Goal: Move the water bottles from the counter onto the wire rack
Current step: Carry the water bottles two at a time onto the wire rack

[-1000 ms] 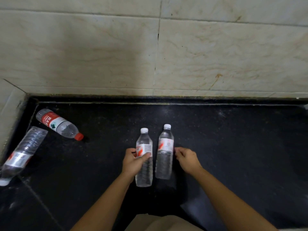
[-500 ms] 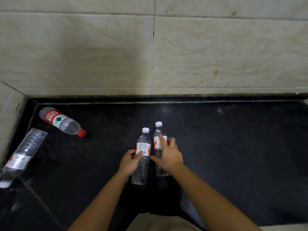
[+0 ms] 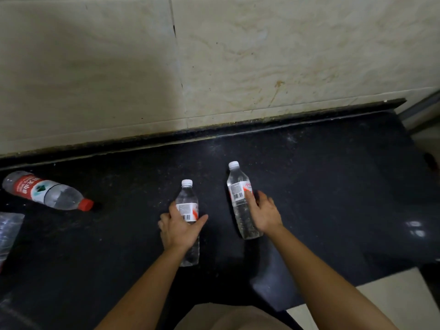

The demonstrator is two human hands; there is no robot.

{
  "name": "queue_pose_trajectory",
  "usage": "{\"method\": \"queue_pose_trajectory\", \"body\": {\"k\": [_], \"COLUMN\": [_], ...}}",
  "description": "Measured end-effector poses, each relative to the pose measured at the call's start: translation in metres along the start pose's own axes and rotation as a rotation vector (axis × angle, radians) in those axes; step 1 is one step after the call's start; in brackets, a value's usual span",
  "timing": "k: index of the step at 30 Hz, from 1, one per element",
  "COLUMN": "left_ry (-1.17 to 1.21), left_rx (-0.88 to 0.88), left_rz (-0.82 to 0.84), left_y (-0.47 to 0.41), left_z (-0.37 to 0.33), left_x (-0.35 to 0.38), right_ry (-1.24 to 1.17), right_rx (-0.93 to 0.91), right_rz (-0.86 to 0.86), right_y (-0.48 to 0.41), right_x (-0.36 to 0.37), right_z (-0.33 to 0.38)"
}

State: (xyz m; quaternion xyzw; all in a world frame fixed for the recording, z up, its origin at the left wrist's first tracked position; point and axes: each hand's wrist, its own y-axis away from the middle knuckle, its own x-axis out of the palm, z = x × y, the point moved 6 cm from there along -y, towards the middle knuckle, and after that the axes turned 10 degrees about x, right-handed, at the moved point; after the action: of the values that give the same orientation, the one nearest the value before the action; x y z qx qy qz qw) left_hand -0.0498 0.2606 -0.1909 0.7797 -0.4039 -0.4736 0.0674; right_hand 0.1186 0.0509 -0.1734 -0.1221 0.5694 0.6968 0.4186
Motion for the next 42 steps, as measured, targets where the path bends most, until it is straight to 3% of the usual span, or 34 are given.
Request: {"method": "queue_pose_trajectory", "body": {"k": [7, 15, 21, 27, 33, 42], "left_ry": [0.008, 0.564, 0.839, 1.045, 1.003, 0.901], "left_rx": [0.008, 0.067, 0.333, 0.513, 0.746, 1.010], "left_rz": [-0.041, -0.099, -0.049, 0.054, 0.172, 0.310], "left_y": [-0.002, 0.044, 0.127, 0.249, 0.365, 0.444], "left_z": [-0.002, -0.036, -0.157, -0.290, -0.428, -0.585], "left_x": [0.003, -0.028, -0.015, 0.062, 0.156, 0.254], "right_ry": [0.076, -0.026, -0.531, -0.906, -1.167, -1.180], "right_rx": [-0.034, -0.182, -0.340, -0.408, -0.402, -0.530], "right_rz": [-0.050, -0.185, -0.252, -0.274, -0.330, -0.560], "right_y": [0.012, 0.067, 0.103, 0.125, 0.146, 0.149], "right_x": [0.015, -0.055, -0.161, -0.281, -0.400, -0.555], "right_z": [0.023, -0.023, -0.100, -0.219, -0.347, -0.430]}}
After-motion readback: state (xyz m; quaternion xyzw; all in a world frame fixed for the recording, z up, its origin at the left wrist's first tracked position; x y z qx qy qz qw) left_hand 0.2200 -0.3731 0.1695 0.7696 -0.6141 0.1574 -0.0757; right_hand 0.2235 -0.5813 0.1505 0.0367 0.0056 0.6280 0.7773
